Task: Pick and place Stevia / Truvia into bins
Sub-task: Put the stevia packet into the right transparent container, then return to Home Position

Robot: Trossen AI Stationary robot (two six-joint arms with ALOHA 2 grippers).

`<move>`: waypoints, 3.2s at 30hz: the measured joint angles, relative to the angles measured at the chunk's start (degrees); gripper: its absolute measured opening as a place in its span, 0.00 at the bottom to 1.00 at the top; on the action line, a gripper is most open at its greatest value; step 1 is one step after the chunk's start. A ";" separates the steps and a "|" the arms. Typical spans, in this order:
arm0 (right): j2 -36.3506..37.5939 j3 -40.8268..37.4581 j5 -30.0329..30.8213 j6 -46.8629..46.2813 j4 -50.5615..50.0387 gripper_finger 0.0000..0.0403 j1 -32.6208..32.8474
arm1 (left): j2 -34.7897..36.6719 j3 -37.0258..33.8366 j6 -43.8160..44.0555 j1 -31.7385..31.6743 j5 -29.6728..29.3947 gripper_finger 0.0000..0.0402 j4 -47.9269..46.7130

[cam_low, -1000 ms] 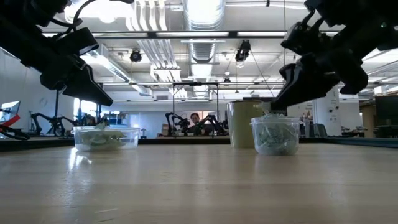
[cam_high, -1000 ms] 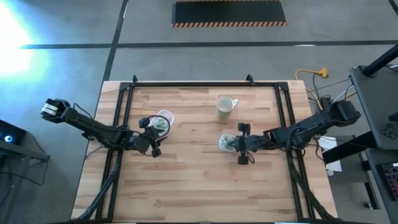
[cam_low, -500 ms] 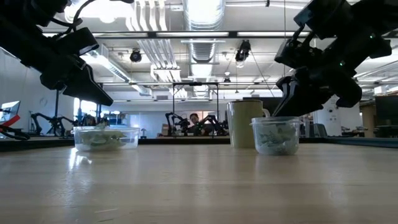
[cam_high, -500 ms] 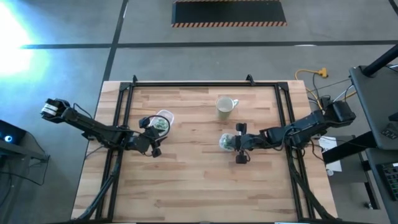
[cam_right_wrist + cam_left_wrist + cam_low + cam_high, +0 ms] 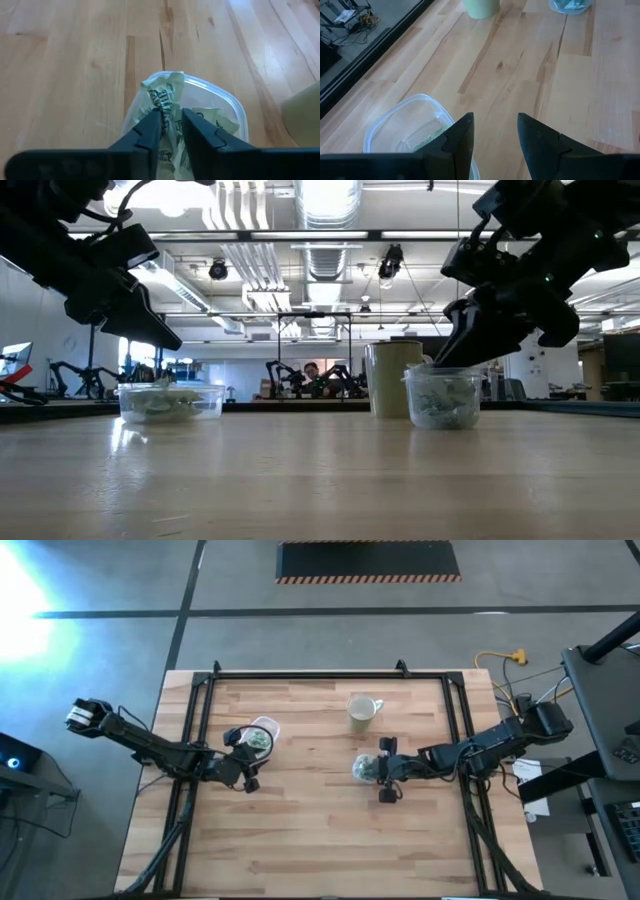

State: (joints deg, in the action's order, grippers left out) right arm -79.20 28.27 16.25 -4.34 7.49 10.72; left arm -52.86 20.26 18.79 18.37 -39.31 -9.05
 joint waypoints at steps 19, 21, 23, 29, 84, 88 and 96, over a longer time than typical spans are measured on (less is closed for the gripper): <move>6.43 4.00 0.15 -0.06 -9.53 0.31 0.15 | 0.02 -0.01 0.00 0.00 0.00 0.34 0.01; 7.26 4.00 0.13 -0.17 -10.10 0.31 0.32 | 0.02 0.01 0.00 0.02 0.00 0.34 0.01; 8.03 3.98 0.11 -0.18 -10.27 0.30 0.71 | 0.02 0.00 0.00 0.00 0.00 0.34 0.01; 11.04 4.00 0.03 1.79 -9.32 0.29 3.00 | 0.02 0.23 -1.91 0.03 0.04 0.34 2.52; 79.13 -15.05 3.25 12.70 -21.08 0.22 10.65 | 50.98 -14.33 -34.10 -14.88 25.87 0.34 8.72; 79.20 -15.23 3.28 12.70 -21.14 0.21 10.64 | 50.49 -14.32 -34.14 -14.89 25.76 0.34 8.82; 79.21 -18.48 3.30 9.35 -21.91 0.21 10.64 | 51.28 -16.70 -33.92 -14.89 25.89 0.34 7.77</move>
State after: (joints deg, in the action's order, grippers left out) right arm 0.01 9.79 19.55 5.01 -14.42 21.37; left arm -1.58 3.57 -15.14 3.49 -13.41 -1.28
